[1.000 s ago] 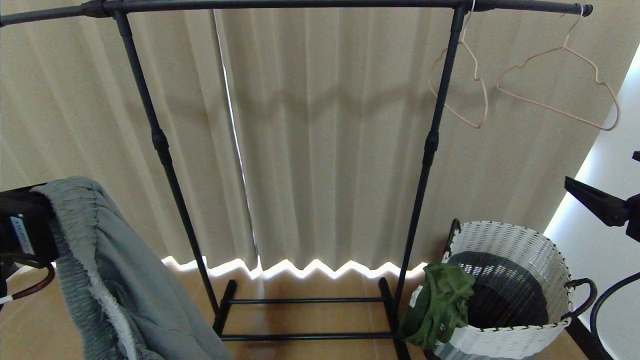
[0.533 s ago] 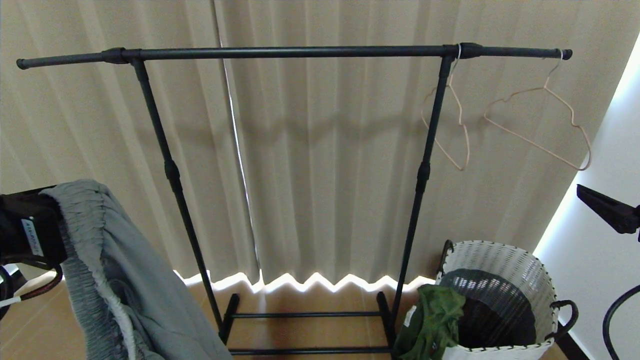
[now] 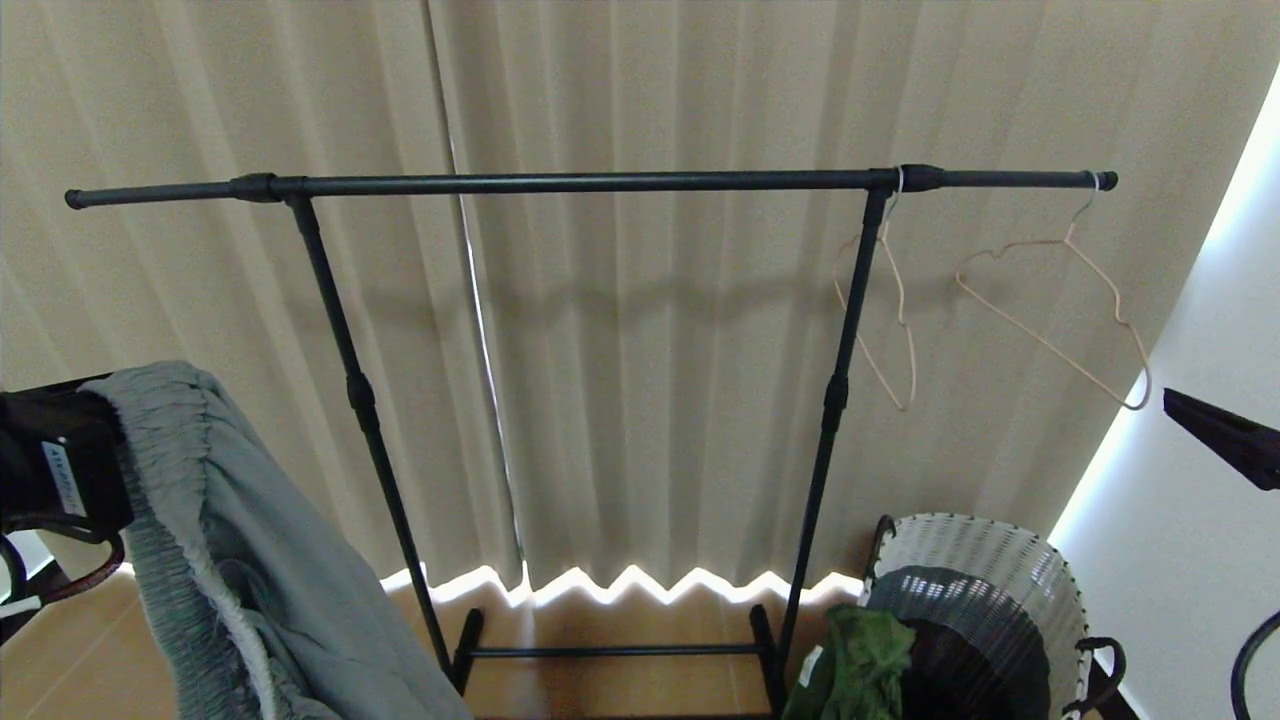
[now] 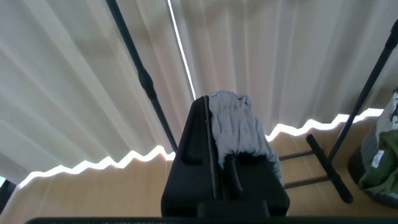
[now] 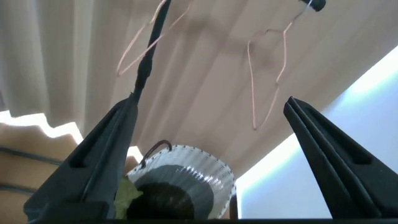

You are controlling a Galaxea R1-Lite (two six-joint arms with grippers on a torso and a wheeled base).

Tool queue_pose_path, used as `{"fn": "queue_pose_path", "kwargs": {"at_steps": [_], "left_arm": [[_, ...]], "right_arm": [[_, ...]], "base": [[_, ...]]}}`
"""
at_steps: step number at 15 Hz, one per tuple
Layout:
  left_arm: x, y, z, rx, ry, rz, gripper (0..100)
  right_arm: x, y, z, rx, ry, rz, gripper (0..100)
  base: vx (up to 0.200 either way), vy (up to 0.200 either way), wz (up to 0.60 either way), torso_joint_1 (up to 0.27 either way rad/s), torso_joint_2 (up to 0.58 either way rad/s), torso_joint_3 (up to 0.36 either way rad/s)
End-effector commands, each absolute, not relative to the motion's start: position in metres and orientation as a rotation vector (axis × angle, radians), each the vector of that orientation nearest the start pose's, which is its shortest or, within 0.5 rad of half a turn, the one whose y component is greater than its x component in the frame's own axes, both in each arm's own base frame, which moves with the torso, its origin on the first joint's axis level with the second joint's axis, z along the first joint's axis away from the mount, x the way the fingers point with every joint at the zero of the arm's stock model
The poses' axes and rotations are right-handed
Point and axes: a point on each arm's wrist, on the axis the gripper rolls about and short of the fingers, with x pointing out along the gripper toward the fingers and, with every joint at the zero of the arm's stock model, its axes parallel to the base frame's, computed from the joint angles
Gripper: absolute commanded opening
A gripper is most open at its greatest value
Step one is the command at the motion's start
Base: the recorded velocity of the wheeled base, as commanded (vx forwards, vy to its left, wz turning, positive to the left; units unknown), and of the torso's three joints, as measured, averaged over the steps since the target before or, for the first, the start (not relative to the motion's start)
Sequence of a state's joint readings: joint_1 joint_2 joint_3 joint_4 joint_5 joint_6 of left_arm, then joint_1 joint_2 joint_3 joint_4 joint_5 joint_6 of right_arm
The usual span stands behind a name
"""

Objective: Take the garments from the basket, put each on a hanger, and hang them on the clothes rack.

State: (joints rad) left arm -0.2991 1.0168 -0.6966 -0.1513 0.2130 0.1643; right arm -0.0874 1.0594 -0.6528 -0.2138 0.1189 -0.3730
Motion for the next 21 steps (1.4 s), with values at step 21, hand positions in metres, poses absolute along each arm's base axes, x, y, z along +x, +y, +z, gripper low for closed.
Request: {"fn": "queue_pose_path", "kwargs": {"at_steps": [21], "left_arm": [[0.122, -0.032, 0.243, 0.203, 0.165, -0.095, 0]], "right_arm": [[0.135, -0.009, 0.248, -0.261, 0.385, 0.084, 100]], "base": [[0.000, -0.067, 0.00, 0.050, -0.11, -0.064]]}}
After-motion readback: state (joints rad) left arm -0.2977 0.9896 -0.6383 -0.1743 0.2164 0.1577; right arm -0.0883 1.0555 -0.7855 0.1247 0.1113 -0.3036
